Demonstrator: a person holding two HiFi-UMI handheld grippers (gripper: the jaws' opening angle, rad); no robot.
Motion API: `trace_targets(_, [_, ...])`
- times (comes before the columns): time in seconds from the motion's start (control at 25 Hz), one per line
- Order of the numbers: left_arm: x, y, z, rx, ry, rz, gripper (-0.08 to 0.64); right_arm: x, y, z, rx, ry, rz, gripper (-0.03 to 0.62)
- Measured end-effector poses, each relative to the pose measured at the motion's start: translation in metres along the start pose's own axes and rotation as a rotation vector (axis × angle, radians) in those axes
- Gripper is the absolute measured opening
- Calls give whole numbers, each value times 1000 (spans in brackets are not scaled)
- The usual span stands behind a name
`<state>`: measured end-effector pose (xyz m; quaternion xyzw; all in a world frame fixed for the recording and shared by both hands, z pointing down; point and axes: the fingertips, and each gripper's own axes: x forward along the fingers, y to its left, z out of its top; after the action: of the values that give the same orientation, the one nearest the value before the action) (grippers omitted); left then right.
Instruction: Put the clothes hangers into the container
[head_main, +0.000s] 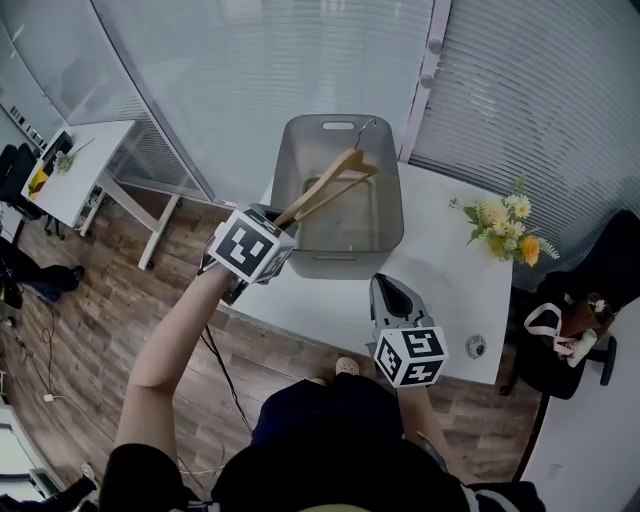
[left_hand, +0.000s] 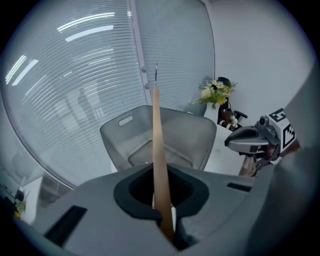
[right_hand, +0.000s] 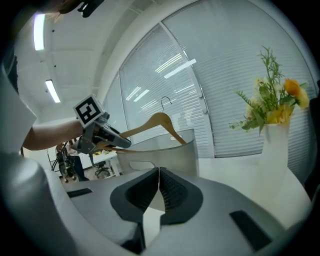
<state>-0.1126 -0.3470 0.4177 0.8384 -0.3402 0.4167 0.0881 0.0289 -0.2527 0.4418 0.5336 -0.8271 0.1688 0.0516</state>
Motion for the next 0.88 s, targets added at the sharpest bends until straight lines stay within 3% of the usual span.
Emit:
trace_targets(0.52, [42, -2, 1, 110, 130, -1, 23, 4, -22, -4, 16, 18, -29, 29])
trace_targets(0.88, [48, -14, -8, 308, 213, -7, 58, 10, -21, -8, 20, 31, -14, 29])
